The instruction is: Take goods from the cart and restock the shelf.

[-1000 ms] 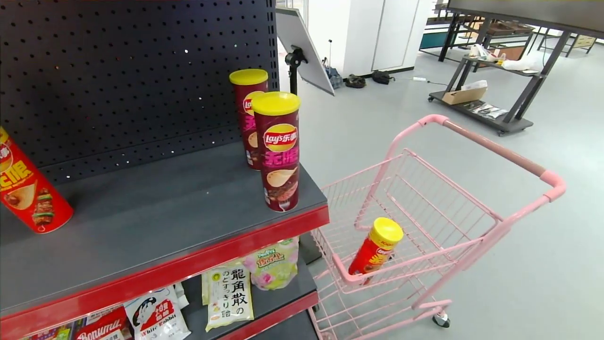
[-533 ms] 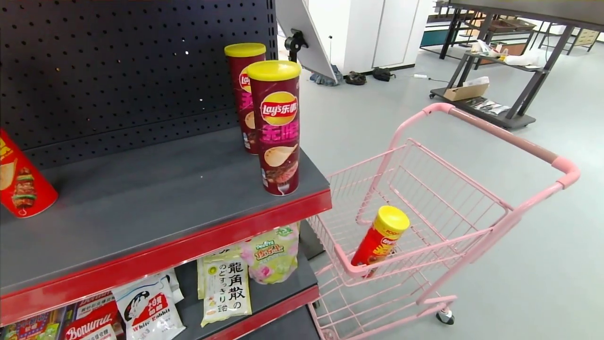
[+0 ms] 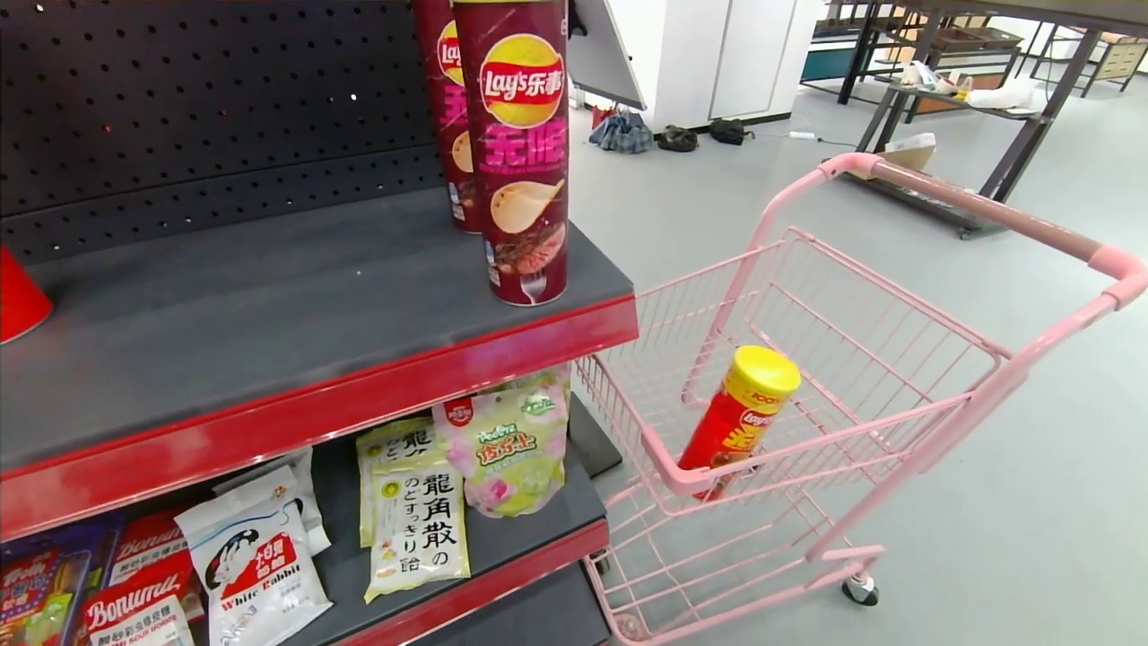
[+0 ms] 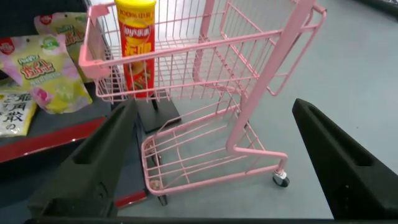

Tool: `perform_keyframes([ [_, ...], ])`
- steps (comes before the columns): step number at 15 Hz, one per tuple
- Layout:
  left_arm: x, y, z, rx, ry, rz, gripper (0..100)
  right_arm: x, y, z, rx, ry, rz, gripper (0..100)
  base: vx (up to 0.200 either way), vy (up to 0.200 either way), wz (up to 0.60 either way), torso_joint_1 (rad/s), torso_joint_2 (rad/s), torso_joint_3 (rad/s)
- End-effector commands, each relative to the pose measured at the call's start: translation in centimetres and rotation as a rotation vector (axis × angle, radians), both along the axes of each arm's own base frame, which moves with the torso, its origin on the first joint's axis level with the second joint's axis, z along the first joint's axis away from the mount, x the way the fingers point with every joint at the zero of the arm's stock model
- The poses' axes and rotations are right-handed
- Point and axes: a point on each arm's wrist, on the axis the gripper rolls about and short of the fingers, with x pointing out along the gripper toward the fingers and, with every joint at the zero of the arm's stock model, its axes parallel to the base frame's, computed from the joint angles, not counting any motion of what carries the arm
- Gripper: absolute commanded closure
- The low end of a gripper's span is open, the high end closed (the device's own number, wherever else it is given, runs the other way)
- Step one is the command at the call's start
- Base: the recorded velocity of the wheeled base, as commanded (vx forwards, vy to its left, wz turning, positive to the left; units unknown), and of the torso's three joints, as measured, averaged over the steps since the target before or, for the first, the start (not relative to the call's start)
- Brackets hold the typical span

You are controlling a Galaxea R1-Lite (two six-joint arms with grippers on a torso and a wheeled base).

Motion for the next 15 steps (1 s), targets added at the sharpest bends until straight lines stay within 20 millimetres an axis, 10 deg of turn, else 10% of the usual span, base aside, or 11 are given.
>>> perform_keyframes([
  [1,0.0,0.0,0.0,0.000,0.000,0.001,0,0.0,0.0,0.0,-0.001,0.000,0.000,0,0.000,0.000,0.00,-0.134,0.51,0.378],
  [6,0.0,0.0,0.0,0.000,0.000,0.001,0,0.0,0.0,0.1,-0.009,-0.001,-0.009,0,0.000,0.000,0.00,-0.069,0.33,0.255],
  [7,0.0,0.0,0.0,0.000,0.000,0.000,0,-0.3,0.0,2.5,-0.013,-0.044,0.004,0,0.000,0.000,0.00,-0.012,0.07,0.051],
  [8,0.0,0.0,0.0,0.000,0.000,0.001,0,1.8,0.0,9.2,0.076,0.033,0.013,0,0.000,0.000,0.00,0.000,0.00,0.000],
  [10,0.0,0.0,0.0,0.000,0.000,0.001,0,3.4,0.0,12.0,0.155,0.054,0.019,0,0.000,0.000,0.00,0.000,0.00,0.000],
  [11,0.0,0.0,0.0,0.000,0.000,0.000,0,7.3,0.5,14.8,0.053,0.129,0.153,0,0.000,0.000,0.00,0.000,0.00,0.000],
  [15,0.0,0.0,0.0,0.000,0.000,0.001,0,18.4,3.0,11.0,0.077,0.251,0.258,0,0.000,0.000,0.00,0.000,0.00,0.000],
])
